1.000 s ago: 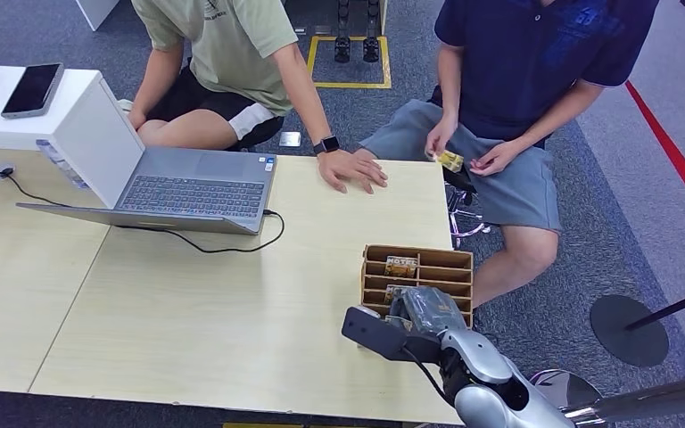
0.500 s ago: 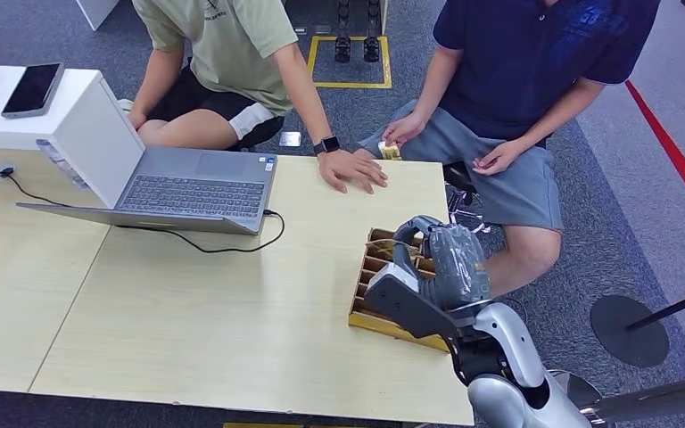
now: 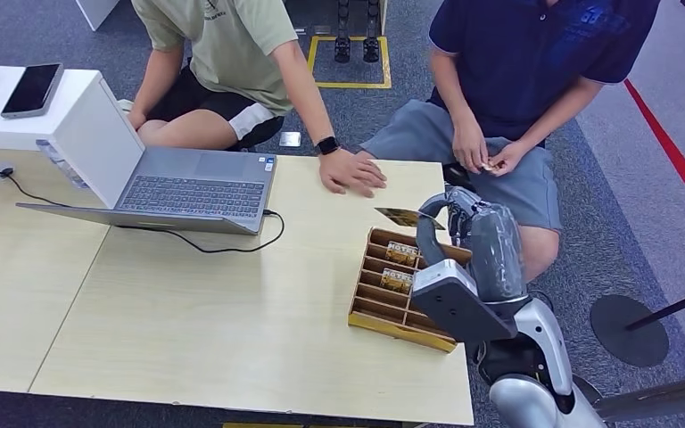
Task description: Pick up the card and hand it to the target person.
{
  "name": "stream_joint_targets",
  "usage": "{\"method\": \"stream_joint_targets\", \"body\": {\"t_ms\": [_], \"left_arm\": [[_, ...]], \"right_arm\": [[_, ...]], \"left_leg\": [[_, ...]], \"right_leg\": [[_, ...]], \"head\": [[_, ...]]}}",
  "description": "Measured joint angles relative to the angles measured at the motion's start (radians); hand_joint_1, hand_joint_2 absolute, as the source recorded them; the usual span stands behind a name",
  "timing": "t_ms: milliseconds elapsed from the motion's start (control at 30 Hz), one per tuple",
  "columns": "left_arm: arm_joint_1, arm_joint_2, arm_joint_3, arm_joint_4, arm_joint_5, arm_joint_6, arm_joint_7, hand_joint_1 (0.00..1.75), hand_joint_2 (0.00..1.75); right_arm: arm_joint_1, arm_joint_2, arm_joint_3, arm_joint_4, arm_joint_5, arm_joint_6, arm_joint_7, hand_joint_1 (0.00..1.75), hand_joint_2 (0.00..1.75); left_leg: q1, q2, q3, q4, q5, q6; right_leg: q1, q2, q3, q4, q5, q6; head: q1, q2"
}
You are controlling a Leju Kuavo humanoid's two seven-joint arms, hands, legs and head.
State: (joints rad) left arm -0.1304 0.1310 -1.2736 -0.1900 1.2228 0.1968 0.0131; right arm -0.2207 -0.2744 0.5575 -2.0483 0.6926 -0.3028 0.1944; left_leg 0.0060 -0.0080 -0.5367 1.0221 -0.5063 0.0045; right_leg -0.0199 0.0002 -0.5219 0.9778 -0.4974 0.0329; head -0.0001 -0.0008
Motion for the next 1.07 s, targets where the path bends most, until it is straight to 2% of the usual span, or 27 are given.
{"method": "stream_joint_targets", "body": {"t_ms": [300,533,900,1033,1067], "left_arm": [[0.0,-0.006,0.0,0.0,-0.003,-0.006,-0.006,0.0,0.0],[-0.001,-0.01,0.0,0.0,-0.018,-0.013,-0.008,0.0,0.0],[-0.001,-0.014,0.0,0.0,-0.019,-0.013,-0.006,0.0,0.0],[-0.001,-0.016,0.0,0.0,-0.02,-0.015,-0.005,0.0,1.75],[-0.001,-0.016,0.0,0.0,-0.02,-0.015,-0.005,0.0,1.75]], "right_arm": [[-0.001,0.009,-0.016,-0.008,0.057,-0.03,-0.026,1.68,1.75],[-0.001,0.023,-0.021,0.0,0.15,-0.072,-0.055,1.68,1.75],[-0.001,0.046,-0.022,0.034,0.159,-0.082,-0.066,1.68,1.75],[-0.001,0.052,-0.023,0.045,0.158,-0.082,-0.067,0.12,1.75],[-0.001,0.052,-0.023,0.047,0.158,-0.082,-0.067,0.12,1.75]], "left_leg": [[0.0,0.0,0.0,0.0,0.0,0.0],[0.0,0.0,0.0,0.0,0.0,0.0],[0.0,0.0,0.0,0.0,0.0,0.0],[0.0,0.0,-0.001,0.0,0.0,0.0],[0.0,0.0,-0.001,0.0,0.0,0.0]], "right_leg": [[0.0,0.0,0.0,0.0,0.0,0.0],[0.0,0.0,0.0,0.0,0.0,0.0],[0.0,0.0,0.0,0.0,0.0,0.0],[0.0,0.0,0.0,0.0,0.0,0.0],[0.0,0.0,0.0,0.0,0.0,0.0]], "head": [[0.0,0.0],[0.0,0.0],[0.0,0.0],[0.0,0.0],[0.0,0.0]]}}
